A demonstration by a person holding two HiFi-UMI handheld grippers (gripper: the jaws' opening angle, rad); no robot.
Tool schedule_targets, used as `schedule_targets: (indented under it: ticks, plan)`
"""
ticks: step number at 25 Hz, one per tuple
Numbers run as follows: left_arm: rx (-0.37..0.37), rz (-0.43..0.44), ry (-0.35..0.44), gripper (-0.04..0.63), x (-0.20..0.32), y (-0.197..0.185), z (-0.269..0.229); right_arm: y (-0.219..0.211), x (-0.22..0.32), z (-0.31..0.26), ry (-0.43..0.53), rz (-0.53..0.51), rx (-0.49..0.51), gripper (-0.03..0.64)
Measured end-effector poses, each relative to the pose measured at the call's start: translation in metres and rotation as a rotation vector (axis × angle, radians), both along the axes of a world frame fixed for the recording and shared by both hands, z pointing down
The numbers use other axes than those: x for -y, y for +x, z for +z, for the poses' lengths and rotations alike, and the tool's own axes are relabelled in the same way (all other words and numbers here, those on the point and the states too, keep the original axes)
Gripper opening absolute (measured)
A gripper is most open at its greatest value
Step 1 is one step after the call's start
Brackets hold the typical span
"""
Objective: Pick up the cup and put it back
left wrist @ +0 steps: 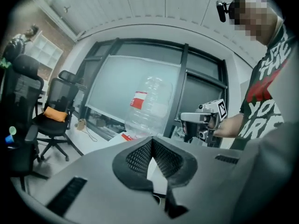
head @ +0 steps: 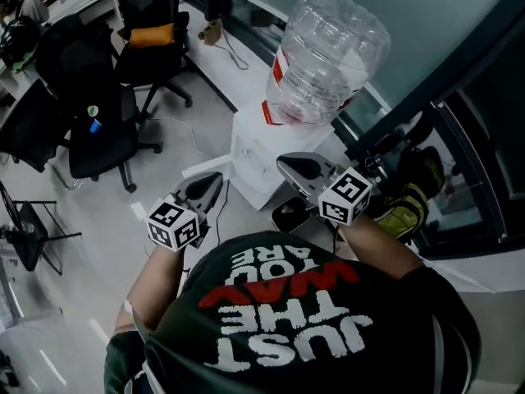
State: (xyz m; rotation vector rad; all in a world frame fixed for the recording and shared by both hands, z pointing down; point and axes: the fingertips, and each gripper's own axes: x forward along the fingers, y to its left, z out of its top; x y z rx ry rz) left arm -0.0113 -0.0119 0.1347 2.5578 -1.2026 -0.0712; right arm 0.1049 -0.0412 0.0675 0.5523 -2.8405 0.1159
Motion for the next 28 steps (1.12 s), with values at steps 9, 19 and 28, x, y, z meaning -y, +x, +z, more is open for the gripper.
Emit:
schedule_targets:
  ticks: [9, 19, 28]
  plan:
    - [0.088, -0.260, -0.136, 0.003, 0.044, 0.104, 0.039, 0.060, 0.039, 0.032, -0.022, -0.306, -0.061, 0.035]
    - [0.136, -0.230, -0.198, 0.003, 0.037, 0.029, 0.131, -0.023, 0.014, 0.152, -0.128, -0.308, -0.078, 0.035]
    - [0.129, -0.121, -0.155, 0.003, 0.079, -0.043, 0.310, -0.117, 0.034, 0.365, -0.132, -0.215, -0.150, 0.035]
